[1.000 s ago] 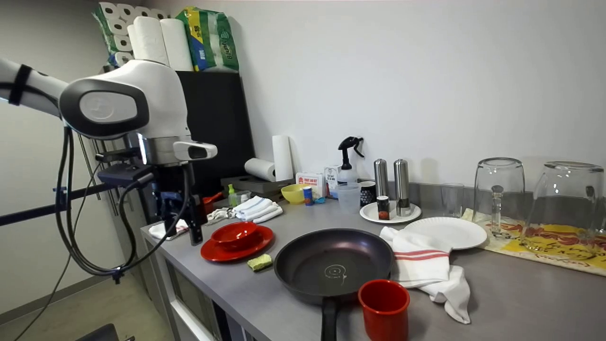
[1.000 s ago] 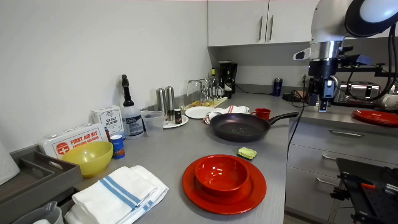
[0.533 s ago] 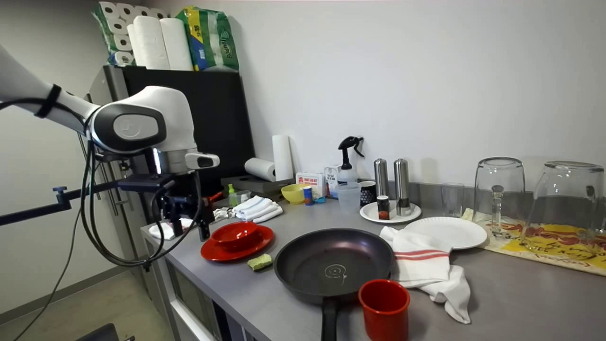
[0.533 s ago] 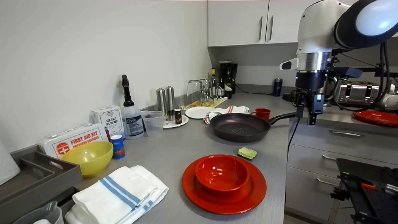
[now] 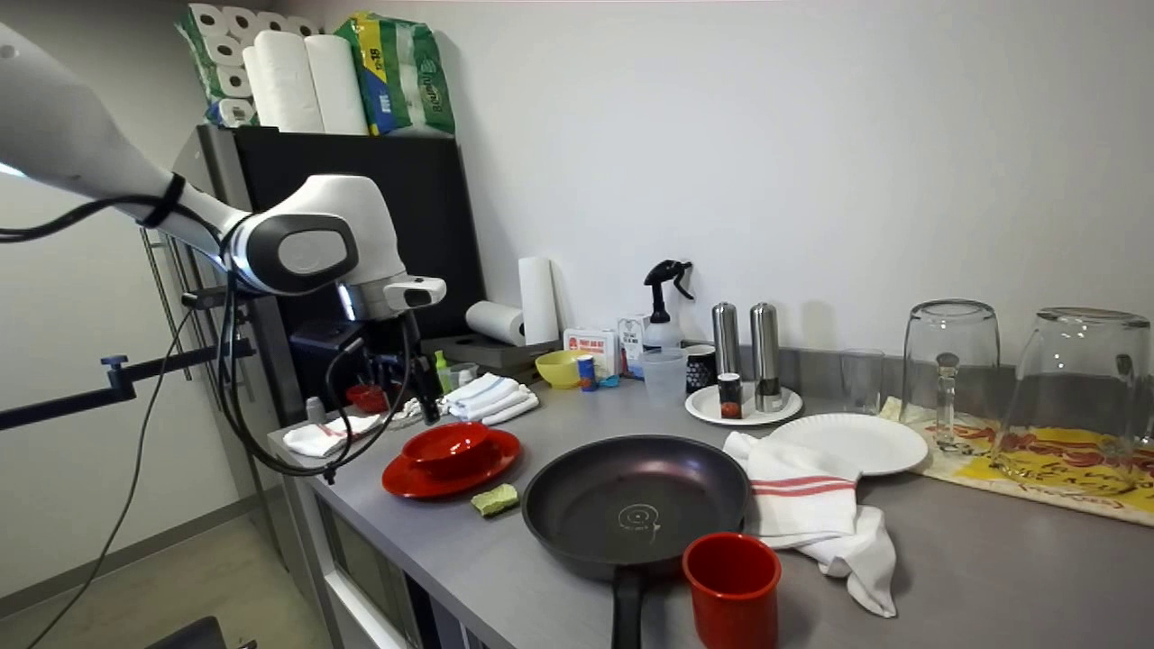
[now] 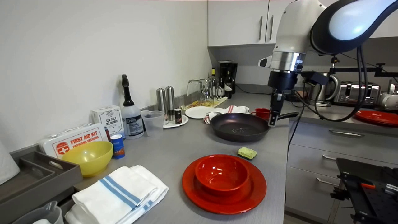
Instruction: Wipe inside the red bowl with the sponge
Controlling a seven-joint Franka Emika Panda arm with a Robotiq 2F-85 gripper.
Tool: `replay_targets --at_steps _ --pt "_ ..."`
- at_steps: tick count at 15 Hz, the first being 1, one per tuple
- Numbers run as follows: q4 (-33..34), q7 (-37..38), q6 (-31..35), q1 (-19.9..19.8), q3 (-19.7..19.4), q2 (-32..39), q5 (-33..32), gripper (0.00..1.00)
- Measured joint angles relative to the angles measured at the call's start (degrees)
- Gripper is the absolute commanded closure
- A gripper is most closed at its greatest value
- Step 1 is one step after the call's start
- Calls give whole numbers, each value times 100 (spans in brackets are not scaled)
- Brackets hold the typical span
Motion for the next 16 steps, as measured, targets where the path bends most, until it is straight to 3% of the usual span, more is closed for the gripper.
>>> replay_targets --at_steps 8,16 --pt "487 1394 1167 -346 56 1328 -300 0" --pt "627 2061 1180 -466 -30 1714 -435 0"
